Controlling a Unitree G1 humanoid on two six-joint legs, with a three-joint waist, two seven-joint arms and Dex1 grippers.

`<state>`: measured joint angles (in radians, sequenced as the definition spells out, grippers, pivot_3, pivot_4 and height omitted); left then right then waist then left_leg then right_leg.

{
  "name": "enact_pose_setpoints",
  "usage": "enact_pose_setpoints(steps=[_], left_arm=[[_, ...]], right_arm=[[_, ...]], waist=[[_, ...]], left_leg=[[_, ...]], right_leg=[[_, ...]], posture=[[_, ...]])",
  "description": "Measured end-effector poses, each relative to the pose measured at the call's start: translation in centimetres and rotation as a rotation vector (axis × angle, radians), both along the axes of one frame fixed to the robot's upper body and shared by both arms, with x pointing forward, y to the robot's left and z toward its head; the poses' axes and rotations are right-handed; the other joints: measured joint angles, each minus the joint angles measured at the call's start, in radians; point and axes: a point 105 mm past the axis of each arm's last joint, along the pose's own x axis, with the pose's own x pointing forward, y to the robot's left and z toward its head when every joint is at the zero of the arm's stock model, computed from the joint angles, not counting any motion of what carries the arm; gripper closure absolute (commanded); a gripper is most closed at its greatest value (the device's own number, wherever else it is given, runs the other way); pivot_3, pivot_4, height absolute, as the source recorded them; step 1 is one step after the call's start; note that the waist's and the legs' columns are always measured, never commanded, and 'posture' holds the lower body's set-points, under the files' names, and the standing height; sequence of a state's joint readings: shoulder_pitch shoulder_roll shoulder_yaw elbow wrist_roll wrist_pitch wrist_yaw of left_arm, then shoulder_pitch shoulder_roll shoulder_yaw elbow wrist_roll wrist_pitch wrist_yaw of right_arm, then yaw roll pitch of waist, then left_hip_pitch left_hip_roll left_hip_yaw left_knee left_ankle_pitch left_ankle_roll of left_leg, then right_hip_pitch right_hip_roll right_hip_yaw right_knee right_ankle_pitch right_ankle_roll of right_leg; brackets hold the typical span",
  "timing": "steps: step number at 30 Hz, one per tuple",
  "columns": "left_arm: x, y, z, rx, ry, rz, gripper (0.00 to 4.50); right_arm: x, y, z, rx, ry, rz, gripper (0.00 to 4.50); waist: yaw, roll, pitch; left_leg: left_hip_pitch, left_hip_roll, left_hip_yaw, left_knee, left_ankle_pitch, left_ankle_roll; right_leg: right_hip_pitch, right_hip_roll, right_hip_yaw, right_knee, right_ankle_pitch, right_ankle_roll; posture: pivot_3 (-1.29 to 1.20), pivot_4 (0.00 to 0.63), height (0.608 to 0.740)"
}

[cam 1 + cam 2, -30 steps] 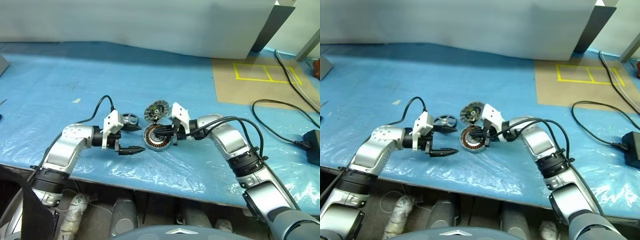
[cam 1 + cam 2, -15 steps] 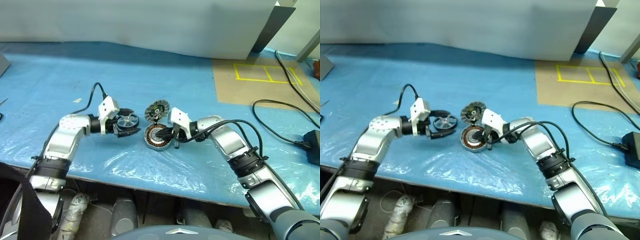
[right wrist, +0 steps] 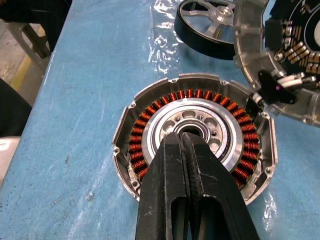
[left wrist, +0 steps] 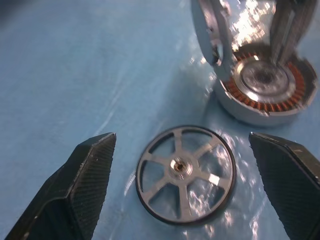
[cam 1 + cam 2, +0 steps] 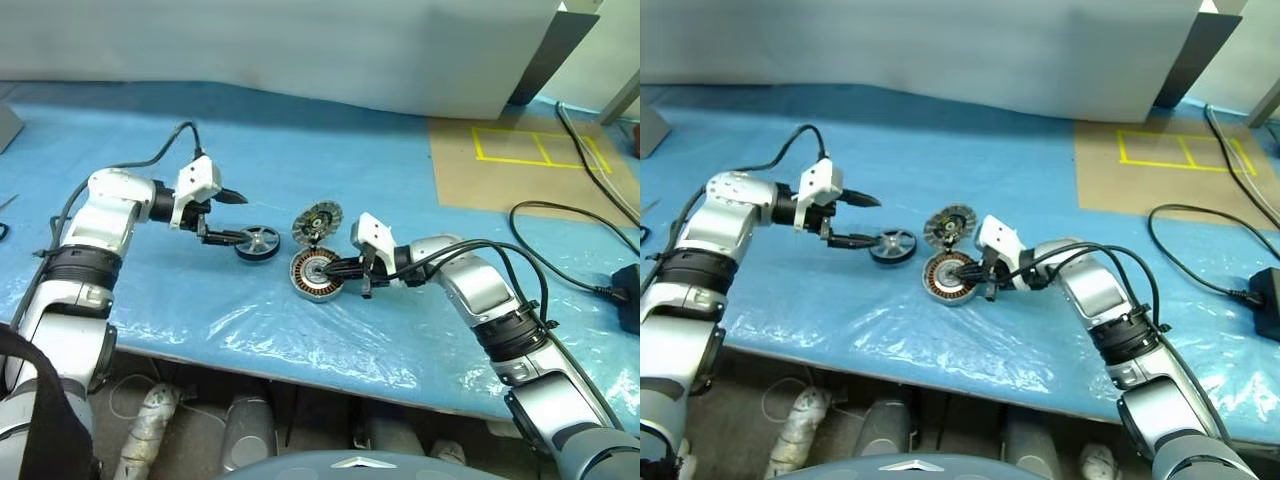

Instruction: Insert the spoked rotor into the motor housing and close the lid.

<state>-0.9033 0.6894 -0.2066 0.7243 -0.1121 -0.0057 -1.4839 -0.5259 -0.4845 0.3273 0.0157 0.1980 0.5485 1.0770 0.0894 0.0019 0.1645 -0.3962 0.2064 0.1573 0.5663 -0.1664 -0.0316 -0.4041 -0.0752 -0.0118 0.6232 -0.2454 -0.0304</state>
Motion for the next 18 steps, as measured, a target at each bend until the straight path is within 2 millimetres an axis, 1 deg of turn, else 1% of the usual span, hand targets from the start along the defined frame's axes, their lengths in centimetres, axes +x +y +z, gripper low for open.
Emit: enact_pose_setpoints(steps=[4,9,12,15,18], left_arm=[[0.6,-1.1,-0.2,0.065,0.020,-0.068,0.00],[1.0,-1.8,-1.3,0.126,0.039,-0.104,0.00],[1.0,-2.0,-1.7,0.128,0.056,-0.110,0.62],[1.1,-2.1,-1.6,0.130,0.051,-0.117,1.58],[1.3,-2.0,-1.5,0.138,0.043,-0.109,1.58]], right_arm=[[0.0,-0.2,-0.2,0.000,-0.004,-0.029,4.45],[-0.4,-0.6,-0.4,-0.002,-0.022,-0.057,4.45],[-0.5,-0.8,-0.5,-0.004,-0.031,-0.078,4.50],[-0.6,-1.1,-0.5,-0.006,-0.039,-0.092,4.50],[-0.7,-1.3,-0.6,-0.006,-0.043,-0.099,4.50]], waist=[[0.009,0.000,0.000],[0.011,0.000,0.000],[0.013,0.000,0.000],[0.015,0.000,0.000],[0.019,0.000,0.000]], left_leg=[[0.000,0.000,0.000,0.000,0.000,0.000],[-0.001,0.000,0.000,0.000,0.000,0.000],[-0.001,0.000,-0.001,0.000,0.000,0.000],[-0.001,0.000,-0.001,0.000,0.000,0.000],[-0.002,-0.001,-0.002,0.000,0.000,0.000]], right_leg=[[0.000,0.000,0.000,0.000,0.000,0.000],[0.000,0.000,-0.001,0.000,0.000,0.000],[0.000,0.000,-0.001,0.000,0.000,0.000],[0.000,0.000,-0.001,0.000,0.000,0.000],[0.000,-0.001,-0.002,0.000,0.000,0.000]], posture=[[0.00,0.150,0.740],[0.00,0.150,0.740],[0.00,0.150,0.740],[0.00,0.150,0.740],[0.00,0.150,0.740]])
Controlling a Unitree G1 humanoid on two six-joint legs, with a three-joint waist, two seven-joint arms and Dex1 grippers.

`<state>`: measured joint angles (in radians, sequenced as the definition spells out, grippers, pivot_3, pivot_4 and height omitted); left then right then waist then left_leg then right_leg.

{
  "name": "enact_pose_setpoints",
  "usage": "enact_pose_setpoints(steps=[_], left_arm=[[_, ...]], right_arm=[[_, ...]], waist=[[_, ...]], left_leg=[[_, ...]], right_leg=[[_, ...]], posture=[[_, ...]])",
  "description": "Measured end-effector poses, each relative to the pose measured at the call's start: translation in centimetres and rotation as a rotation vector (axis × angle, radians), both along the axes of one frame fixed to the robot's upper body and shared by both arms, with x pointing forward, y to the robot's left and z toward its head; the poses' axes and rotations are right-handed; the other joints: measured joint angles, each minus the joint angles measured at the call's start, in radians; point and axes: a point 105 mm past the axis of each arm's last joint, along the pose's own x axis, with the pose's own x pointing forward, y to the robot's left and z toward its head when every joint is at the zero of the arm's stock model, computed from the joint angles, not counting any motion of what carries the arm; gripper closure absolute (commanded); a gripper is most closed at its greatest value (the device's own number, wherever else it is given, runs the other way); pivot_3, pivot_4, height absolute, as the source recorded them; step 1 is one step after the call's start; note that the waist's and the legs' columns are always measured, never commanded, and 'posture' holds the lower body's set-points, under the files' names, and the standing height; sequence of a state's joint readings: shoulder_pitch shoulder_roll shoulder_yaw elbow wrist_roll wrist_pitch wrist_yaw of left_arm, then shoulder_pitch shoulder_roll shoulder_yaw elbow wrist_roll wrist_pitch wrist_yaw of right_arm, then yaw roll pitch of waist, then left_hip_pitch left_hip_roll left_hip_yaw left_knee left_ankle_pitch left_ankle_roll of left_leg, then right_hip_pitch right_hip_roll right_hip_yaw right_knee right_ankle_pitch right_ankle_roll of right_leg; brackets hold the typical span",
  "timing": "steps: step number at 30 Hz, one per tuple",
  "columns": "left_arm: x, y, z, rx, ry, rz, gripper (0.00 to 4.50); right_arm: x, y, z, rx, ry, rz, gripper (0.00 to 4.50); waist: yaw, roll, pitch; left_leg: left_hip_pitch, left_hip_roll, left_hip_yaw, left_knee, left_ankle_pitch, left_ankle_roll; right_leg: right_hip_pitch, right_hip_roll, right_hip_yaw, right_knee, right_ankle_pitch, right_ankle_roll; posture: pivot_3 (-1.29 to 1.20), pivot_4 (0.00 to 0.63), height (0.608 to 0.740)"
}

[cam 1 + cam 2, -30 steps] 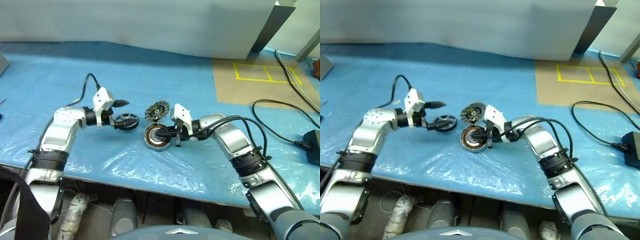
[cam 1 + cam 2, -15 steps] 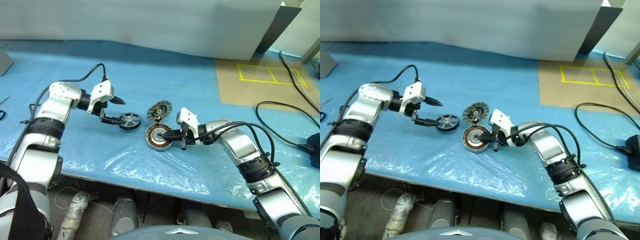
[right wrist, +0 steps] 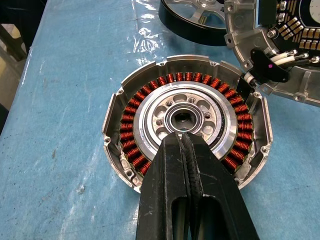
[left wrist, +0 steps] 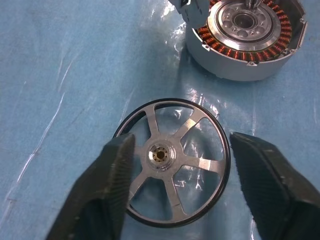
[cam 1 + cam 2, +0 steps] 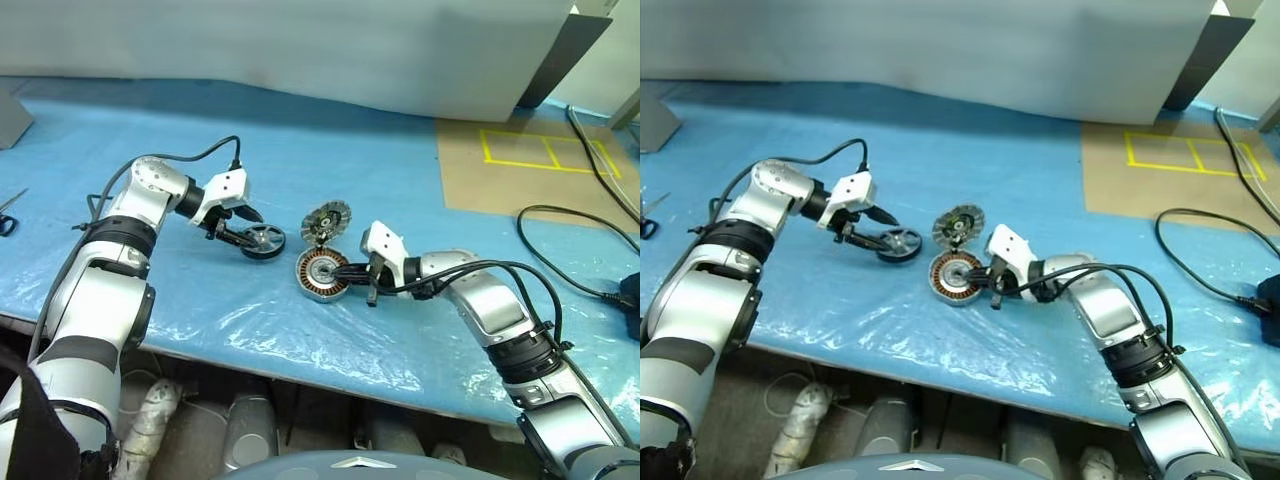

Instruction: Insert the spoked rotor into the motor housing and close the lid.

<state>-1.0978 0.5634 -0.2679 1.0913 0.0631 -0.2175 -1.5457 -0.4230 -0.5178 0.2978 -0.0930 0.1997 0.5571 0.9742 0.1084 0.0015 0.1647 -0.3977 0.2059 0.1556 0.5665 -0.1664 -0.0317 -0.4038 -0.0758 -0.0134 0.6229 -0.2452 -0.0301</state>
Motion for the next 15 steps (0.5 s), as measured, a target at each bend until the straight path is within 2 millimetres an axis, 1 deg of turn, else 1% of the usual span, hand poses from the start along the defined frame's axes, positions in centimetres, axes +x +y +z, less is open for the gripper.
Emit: enact_pose_setpoints(steps=[7,15], left_arm=[[0.0,-0.9,-0.7,0.006,0.008,-0.023,1.58],[0.3,-0.3,-1.8,0.052,0.007,0.030,1.58]], right_arm=[[0.1,-0.1,0.0,0.000,-0.008,-0.016,4.50],[0.1,-0.2,-0.1,0.000,-0.013,-0.024,4.50]], waist=[[0.001,0.000,0.000],[0.002,0.000,0.000]], left_leg=[[0.000,0.000,-0.001,0.000,0.000,0.000],[0.000,0.000,-0.001,0.000,0.000,0.000]], right_leg=[[0.000,0.000,-0.001,0.000,0.000,0.000],[0.001,0.000,-0.001,0.000,0.000,0.000]], posture=[[0.00,0.150,0.740],[0.00,0.150,0.740]])
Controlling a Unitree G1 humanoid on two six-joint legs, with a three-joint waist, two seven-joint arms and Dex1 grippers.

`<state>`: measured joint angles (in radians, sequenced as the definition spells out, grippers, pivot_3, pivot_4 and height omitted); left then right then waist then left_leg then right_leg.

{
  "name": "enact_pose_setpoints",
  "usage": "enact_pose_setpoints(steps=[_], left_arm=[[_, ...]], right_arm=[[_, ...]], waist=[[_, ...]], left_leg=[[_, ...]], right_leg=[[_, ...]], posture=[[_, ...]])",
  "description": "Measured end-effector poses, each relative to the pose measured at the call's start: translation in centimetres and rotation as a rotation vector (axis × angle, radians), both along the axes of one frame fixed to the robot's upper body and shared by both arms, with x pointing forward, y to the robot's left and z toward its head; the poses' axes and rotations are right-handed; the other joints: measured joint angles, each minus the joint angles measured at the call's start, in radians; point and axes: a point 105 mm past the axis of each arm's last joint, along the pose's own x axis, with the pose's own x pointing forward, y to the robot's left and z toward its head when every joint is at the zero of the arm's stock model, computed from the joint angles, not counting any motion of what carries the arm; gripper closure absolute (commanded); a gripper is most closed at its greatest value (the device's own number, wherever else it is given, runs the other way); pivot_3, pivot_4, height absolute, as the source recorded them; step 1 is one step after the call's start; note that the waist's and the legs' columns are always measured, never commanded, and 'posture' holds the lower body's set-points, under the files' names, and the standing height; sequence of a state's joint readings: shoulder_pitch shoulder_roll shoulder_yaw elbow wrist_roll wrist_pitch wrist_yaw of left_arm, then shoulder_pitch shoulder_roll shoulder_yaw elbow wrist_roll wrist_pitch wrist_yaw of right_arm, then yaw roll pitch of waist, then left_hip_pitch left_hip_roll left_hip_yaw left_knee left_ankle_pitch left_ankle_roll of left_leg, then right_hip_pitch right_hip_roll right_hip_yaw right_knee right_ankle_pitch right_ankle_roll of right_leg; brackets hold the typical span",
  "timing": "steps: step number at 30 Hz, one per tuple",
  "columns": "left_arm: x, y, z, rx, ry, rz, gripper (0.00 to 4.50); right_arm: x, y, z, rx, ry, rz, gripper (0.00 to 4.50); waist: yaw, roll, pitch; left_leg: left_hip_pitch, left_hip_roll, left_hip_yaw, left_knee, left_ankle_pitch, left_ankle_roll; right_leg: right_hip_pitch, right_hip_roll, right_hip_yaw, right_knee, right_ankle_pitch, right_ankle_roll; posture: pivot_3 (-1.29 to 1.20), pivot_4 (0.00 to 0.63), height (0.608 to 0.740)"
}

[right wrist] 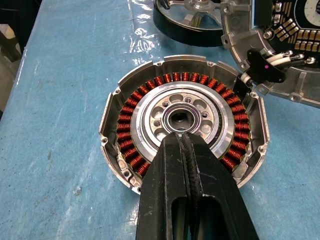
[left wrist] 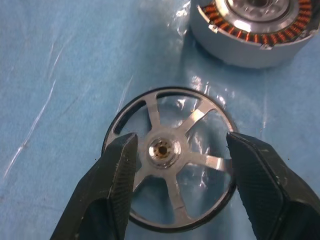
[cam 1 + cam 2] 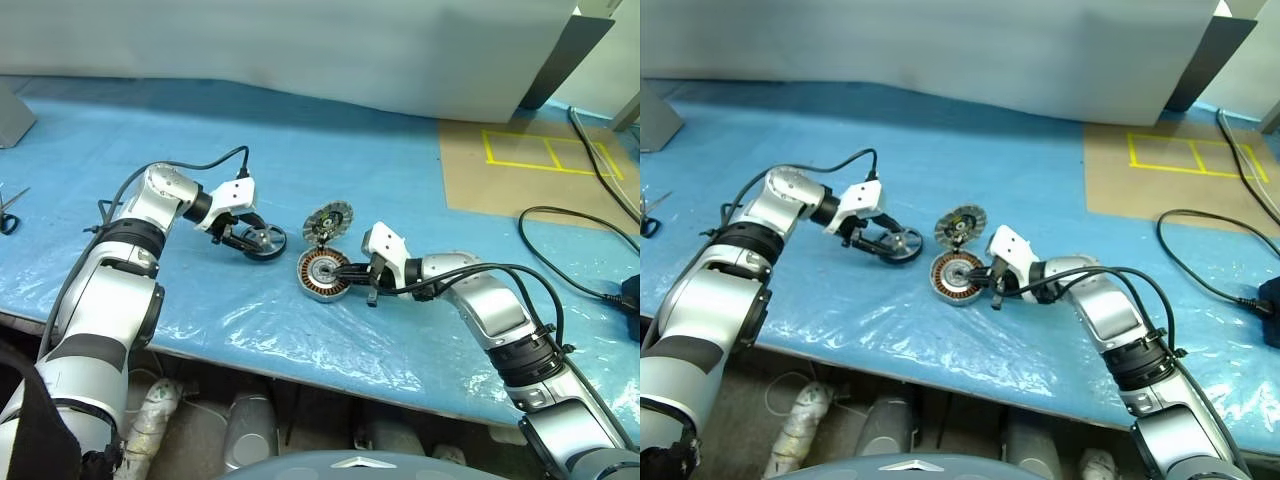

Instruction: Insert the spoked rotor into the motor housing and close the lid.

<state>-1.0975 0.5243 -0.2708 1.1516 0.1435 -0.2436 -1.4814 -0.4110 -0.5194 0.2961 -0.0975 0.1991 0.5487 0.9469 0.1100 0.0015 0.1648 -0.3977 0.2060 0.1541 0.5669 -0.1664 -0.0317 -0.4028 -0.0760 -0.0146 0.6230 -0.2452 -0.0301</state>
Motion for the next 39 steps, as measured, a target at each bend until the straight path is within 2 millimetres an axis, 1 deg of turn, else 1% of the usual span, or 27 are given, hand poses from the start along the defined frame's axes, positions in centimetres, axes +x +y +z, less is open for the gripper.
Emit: enact_pose_setpoints(steps=[5,18,21,24,26,27,35,39], left_arm=[[0.1,0.1,-0.4,0.013,0.007,0.016,1.58],[-0.6,-0.7,-1.8,0.016,0.019,-0.030,1.58],[-0.7,-0.7,-1.9,0.020,0.010,-0.045,2.10],[-0.7,-0.4,-1.6,0.024,-0.005,-0.051,2.93],[-0.7,-0.4,-1.6,0.021,-0.009,-0.046,2.93],[-0.7,-0.4,-1.6,0.020,-0.011,-0.048,2.93],[-1.1,-1.0,-1.5,-0.046,0.011,-0.052,2.93],[-1.9,-0.6,-1.1,-0.088,0.048,-0.056,2.93]], right_arm=[[0.0,-0.1,-0.1,-0.002,-0.013,-0.008,4.50],[0.3,-0.3,-0.1,-0.006,-0.032,-0.039,4.50],[0.3,-0.4,-0.2,-0.007,-0.033,-0.043,4.50],[0.3,-0.5,-0.3,-0.012,-0.032,-0.048,4.50],[0.3,-0.6,-0.3,-0.015,-0.030,-0.051,4.50],[0.3,-0.6,-0.4,-0.016,-0.028,-0.052,4.50],[0.4,-0.8,-0.2,-0.005,-0.022,-0.064,4.50],[0.5,-1.5,0.1,0.022,0.018,-0.093,4.50]], waist=[[0.002,0.000,0.000],[0.012,0.000,0.000],[0.013,0.000,0.000],[0.015,0.000,0.000],[0.017,0.000,0.000],[0.017,0.000,0.000],[0.017,0.000,0.000],[0.015,0.000,0.000]], left_leg=[[0.000,0.000,-0.001,0.000,0.000,0.000],[0.002,0.000,-0.001,0.000,0.000,0.000],[0.004,0.000,-0.001,0.000,0.000,0.000],[0.008,0.000,-0.001,-0.002,0.000,0.000],[0.014,0.000,-0.001,-0.004,0.000,0.000],[0.014,0.000,0.000,-0.004,0.000,0.000],[0.012,-0.001,0.000,-0.005,0.000,0.000],[0.009,0.000,0.000,-0.005,0.000,0.000]], right_leg=[[0.001,-0.001,-0.001,0.000,0.000,0.000],[0.003,-0.001,-0.001,0.000,0.000,0.000],[0.005,-0.001,-0.001,0.000,0.000,0.000],[0.008,-0.002,-0.001,-0.001,0.000,0.000],[0.013,-0.004,-0.001,-0.003,-0.001,0.000],[0.014,-0.005,-0.001,-0.004,-0.001,0.001],[0.013,-0.005,-0.001,-0.005,-0.001,0.001],[0.009,-0.004,-0.001,-0.005,-0.001,0.001]], posture=[[0.00,0.150,0.740],[0.00,0.150,0.740],[0.00,0.150,0.740],[0.00,0.150,0.740],[0.00,0.150,0.740],[0.00,0.150,0.740],[0.00,0.150,0.740],[0.00,0.150,0.740]])
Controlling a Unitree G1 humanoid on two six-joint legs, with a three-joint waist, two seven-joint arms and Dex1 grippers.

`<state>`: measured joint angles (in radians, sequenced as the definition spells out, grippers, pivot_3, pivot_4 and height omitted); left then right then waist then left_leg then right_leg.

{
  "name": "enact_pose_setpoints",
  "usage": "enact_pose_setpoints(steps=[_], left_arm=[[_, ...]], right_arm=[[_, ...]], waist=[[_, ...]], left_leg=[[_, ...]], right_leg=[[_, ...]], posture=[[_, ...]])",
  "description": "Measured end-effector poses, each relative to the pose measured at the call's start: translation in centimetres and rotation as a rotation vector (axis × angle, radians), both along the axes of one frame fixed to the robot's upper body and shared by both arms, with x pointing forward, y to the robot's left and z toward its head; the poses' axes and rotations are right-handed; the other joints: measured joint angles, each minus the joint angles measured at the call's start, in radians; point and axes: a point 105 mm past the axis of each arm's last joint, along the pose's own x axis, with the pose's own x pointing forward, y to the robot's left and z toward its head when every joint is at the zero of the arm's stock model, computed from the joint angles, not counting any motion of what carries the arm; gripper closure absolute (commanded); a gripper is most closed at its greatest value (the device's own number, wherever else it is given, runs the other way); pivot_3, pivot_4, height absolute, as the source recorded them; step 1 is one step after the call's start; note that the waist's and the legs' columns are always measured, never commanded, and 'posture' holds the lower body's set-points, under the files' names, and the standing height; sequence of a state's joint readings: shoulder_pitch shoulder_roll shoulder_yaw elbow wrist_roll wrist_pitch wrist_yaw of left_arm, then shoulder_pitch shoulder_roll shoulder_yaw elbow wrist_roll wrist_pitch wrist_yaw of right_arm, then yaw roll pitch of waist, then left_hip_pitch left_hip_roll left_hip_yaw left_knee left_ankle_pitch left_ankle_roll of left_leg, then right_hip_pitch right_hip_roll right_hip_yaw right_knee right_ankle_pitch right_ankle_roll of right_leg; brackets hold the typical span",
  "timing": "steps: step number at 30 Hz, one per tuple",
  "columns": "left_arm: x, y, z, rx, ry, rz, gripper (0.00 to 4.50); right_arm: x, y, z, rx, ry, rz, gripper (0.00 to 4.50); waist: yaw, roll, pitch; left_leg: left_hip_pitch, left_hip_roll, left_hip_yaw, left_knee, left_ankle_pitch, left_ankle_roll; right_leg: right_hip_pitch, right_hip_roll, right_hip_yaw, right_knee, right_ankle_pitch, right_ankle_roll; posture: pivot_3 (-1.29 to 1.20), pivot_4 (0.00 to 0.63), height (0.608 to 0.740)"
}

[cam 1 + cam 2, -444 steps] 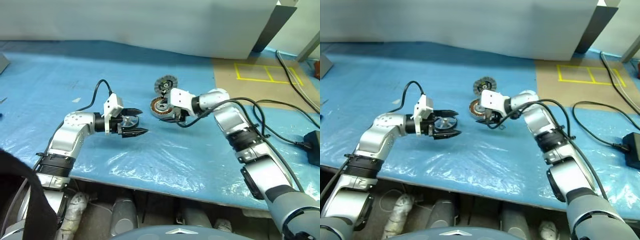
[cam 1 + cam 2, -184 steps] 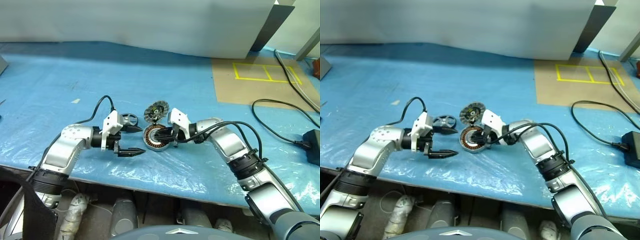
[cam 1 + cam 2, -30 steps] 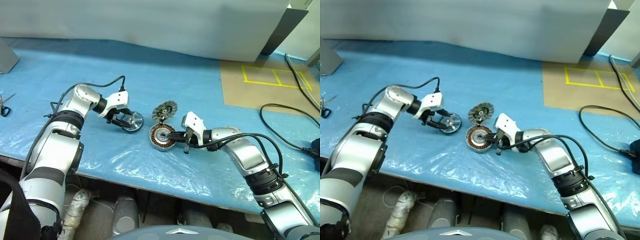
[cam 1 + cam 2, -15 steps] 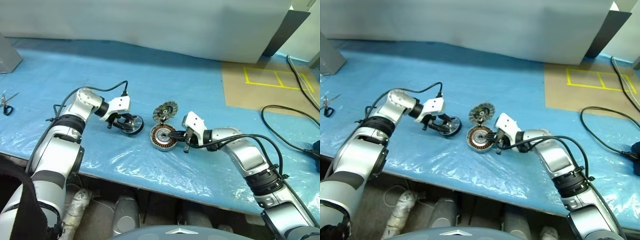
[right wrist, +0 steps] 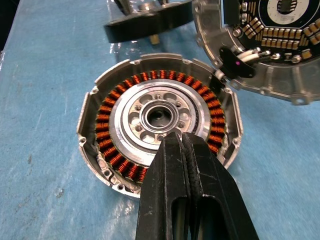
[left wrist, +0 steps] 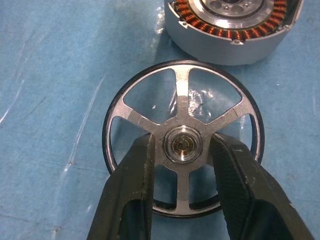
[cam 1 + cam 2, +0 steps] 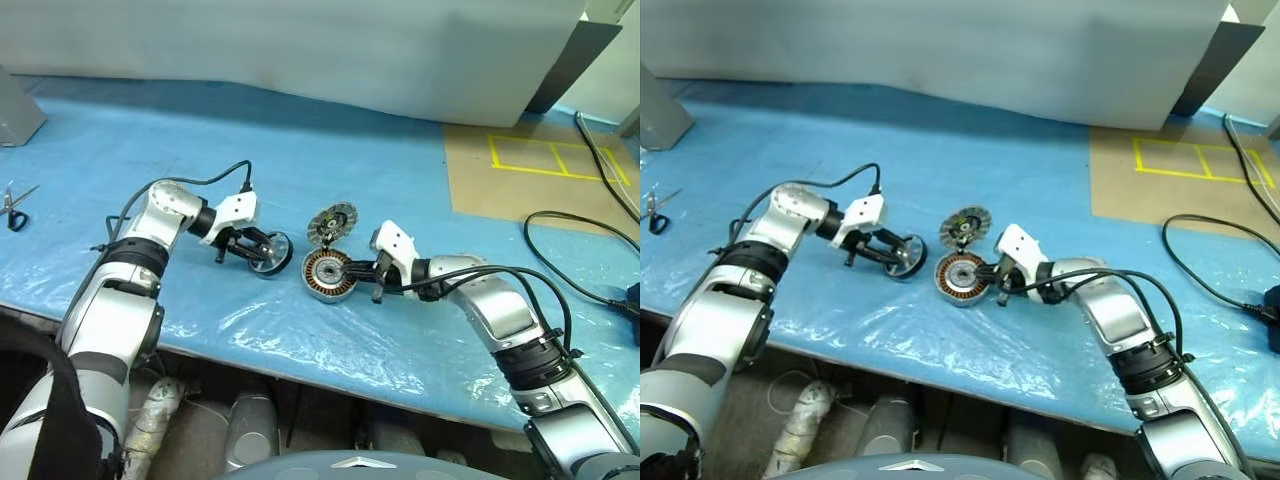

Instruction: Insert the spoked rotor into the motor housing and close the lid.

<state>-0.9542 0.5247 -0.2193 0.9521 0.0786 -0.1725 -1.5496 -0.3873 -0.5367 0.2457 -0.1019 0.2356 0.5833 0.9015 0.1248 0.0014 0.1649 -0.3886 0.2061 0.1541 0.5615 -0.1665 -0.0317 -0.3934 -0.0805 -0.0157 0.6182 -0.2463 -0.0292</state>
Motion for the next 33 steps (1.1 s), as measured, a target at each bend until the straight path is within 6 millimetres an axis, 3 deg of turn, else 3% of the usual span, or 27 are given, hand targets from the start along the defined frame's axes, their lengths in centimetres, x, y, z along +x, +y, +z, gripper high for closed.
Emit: enact_pose_setpoints(steps=[8,12,18,22,33], left_arm=[[-2.6,1.9,3.7,-0.172,0.034,0.051,2.93],[-4.3,1.5,4.6,-0.231,0.043,0.052,2.93],[-6.6,-1.3,5.8,-0.308,0.053,-0.012,2.93],[-7.4,-2.2,5.6,-0.333,0.073,-0.026,2.93],[-5.6,-5.1,3.7,-0.393,0.073,0.010,2.93]], right_arm=[[-0.9,-2.1,0.6,0.048,0.060,-0.032,4.50],[-0.7,-2.7,0.6,0.044,0.061,-0.056,4.50],[-0.3,-3.2,0.3,0.036,0.066,-0.091,4.50],[-0.2,-3.3,0.2,0.029,0.064,-0.100,4.50],[-0.1,-3.6,-0.2,-0.002,0.052,-0.120,4.50]], waist=[[-0.004,0.000,0.000],[-0.006,0.000,0.000],[-0.007,0.000,0.000],[-0.020,0.001,0.000],[-0.030,0.000,0.000]], left_leg=[[-0.014,0.000,0.000,0.000,0.000,0.000],[-0.013,0.001,0.000,0.001,0.000,0.000],[-0.013,0.000,0.000,0.001,0.000,0.000],[-0.013,0.000,0.000,0.001,0.000,0.000],[-0.014,0.000,0.000,0.003,0.000,0.000]], right_leg=[[-0.013,0.003,-0.003,0.001,0.000,0.000],[-0.013,0.004,-0.003,0.001,0.000,0.000],[-0.013,0.003,-0.002,0.001,0.000,0.000],[-0.013,0.004,-0.002,0.001,0.000,0.000],[-0.012,0.004,-0.002,0.002,0.000,0.000]], posture=[[0.00,0.150,0.740],[0.00,0.150,0.740],[0.00,0.150,0.740],[0.00,0.150,0.740],[0.00,0.150,0.740]])
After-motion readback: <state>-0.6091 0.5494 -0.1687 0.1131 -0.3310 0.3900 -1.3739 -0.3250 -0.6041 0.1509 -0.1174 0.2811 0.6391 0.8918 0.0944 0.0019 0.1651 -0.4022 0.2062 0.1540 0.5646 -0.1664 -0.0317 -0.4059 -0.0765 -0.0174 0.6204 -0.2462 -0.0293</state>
